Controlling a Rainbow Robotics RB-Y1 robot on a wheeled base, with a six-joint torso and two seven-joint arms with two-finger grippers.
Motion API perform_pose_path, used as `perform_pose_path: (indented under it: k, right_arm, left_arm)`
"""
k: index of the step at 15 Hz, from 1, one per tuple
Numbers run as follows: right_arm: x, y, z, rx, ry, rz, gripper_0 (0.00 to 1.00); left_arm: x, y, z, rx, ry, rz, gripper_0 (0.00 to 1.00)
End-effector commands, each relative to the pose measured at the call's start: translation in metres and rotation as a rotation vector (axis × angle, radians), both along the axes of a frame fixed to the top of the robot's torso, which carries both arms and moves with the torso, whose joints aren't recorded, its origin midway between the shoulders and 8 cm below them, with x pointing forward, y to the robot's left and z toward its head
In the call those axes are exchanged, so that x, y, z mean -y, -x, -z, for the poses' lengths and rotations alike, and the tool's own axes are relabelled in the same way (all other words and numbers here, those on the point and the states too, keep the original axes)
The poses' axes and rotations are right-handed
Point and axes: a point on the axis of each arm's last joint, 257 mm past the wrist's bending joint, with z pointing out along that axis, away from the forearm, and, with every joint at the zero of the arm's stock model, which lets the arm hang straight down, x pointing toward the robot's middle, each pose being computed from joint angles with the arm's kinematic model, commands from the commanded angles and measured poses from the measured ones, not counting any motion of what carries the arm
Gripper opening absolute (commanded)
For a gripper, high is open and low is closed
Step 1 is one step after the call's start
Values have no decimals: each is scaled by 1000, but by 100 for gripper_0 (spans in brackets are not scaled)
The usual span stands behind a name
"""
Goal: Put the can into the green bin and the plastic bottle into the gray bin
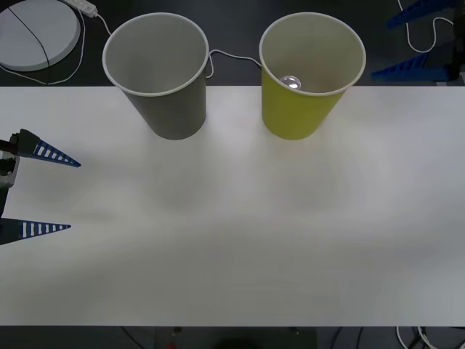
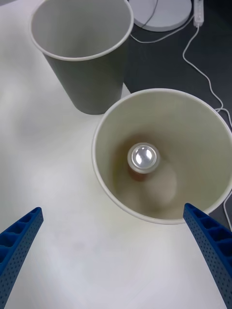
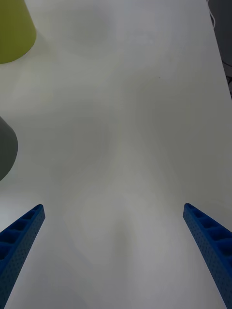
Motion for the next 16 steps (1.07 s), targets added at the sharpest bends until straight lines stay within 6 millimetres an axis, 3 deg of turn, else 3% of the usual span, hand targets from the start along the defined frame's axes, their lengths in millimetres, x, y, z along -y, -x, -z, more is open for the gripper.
perform_pose_path:
  k: [1,10,16]
  right_arm:
    - [17,17,15,47,11,-99,100]
    - [62,60,86,128,80,-275,100]
    - [73,80,128,145,95,-335,100]
  left_arm:
    - [0,0,0,0,0,0,100]
    - [0,0,0,0,0,0,100]
    - [0,0,0,0,0,0,100]
